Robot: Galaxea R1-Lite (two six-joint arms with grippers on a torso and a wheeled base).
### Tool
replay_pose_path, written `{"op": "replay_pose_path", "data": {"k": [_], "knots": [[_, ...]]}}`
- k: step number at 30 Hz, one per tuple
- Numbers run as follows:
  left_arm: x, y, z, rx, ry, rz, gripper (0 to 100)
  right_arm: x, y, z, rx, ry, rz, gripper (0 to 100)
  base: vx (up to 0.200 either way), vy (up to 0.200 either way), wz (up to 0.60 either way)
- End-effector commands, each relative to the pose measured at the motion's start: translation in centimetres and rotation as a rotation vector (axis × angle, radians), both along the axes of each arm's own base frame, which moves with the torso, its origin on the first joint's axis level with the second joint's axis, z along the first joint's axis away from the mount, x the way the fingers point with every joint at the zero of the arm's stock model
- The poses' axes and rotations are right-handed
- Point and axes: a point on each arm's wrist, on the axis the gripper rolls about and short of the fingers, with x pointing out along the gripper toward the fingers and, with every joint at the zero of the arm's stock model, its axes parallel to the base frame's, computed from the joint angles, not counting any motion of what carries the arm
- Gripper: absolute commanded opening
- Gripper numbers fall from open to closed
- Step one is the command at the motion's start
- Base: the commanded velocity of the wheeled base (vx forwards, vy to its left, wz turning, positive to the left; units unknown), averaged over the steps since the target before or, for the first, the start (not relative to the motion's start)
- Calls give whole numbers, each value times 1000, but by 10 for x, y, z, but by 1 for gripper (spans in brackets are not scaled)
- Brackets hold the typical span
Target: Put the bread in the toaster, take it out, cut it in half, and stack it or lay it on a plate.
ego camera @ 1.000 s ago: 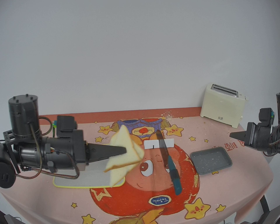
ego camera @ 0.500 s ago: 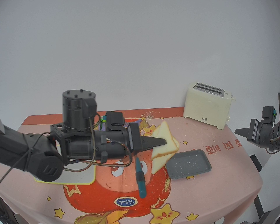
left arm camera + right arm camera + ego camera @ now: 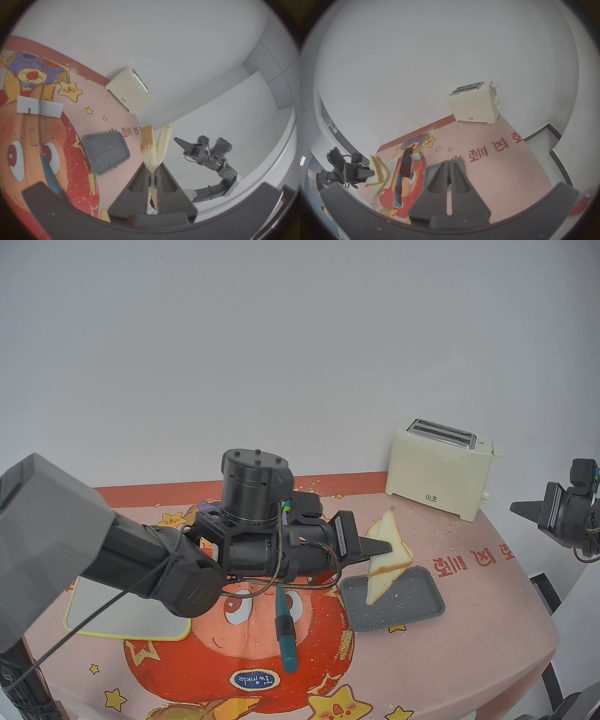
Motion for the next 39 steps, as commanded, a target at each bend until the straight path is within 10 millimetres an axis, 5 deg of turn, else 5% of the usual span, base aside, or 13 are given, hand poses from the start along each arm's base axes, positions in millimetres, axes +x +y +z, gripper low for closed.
{"op": "replay_pose_path", "data": {"k": [1, 8, 9, 39], "knots": [[9, -12, -21, 23, 26, -9, 0, 0, 0, 0, 0, -1, -2, 0, 0, 0, 0], [31, -31, -43, 27, 37, -8, 0, 1, -5, 0, -13, -6, -17, 0, 0, 0, 0], [37, -37, -60, 62, 78, -8, 0, 1, -5, 0, -15, -7, -15, 0, 0, 0, 0], [26, -45, -71, 99, 283, 12, 0, 2, -4, -3, -19, 3, -12, 0, 0, 0, 0]]}}
